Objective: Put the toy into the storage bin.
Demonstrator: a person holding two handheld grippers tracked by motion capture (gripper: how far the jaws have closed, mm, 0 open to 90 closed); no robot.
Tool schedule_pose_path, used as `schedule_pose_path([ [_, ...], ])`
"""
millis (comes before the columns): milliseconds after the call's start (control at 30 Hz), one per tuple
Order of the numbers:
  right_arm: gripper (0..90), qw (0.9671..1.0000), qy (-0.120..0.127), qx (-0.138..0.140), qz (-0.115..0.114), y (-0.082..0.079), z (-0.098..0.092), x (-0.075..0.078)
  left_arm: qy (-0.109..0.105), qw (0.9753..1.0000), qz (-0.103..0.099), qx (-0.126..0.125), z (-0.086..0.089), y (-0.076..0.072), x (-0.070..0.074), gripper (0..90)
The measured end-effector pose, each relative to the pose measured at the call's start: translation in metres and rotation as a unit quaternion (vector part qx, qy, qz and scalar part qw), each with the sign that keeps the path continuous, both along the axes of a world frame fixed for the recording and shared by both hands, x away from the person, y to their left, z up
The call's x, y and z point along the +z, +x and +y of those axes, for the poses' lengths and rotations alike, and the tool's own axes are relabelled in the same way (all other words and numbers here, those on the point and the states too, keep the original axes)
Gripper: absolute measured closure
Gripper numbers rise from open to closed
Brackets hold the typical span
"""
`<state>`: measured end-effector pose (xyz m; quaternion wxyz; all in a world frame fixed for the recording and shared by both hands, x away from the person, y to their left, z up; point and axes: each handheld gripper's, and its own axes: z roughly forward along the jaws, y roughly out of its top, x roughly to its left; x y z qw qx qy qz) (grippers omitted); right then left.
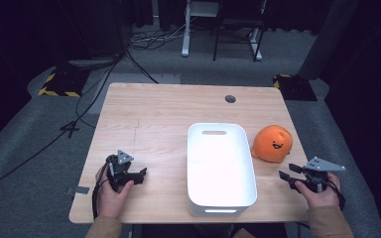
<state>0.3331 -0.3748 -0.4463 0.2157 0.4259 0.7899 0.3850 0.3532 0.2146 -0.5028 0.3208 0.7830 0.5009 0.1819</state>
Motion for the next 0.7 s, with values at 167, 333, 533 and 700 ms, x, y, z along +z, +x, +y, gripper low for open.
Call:
schedule_pose_path([
  [167, 49.1, 0.9995, 0.024, 0.001, -0.019, 0.002, -0.003, 0.016, 0.000, 1.0000, 0.000, 0.000, 0.000, 0.000, 0.000, 16.0],
  [333, 49.8, 0.9985, 0.043, 0.001, -0.033, 0.005, -0.004, 0.030, 0.000, 1.0000, 0.000, 0.000, 0.000, 0.000, 0.000, 15.8],
  [533, 50.7, 0.9968, 0.061, -0.002, -0.052, 0.010, -0.003, 0.045, 0.002, 1.0000, 0.001, -0.002, -0.001, 0.002, 0.000, 14.9],
  [700, 51.8, 0.9946, 0.077, -0.006, -0.070, 0.020, -0.003, 0.053, 0.002, 1.0000, 0.002, -0.003, -0.002, 0.005, 0.000, 13.7],
])
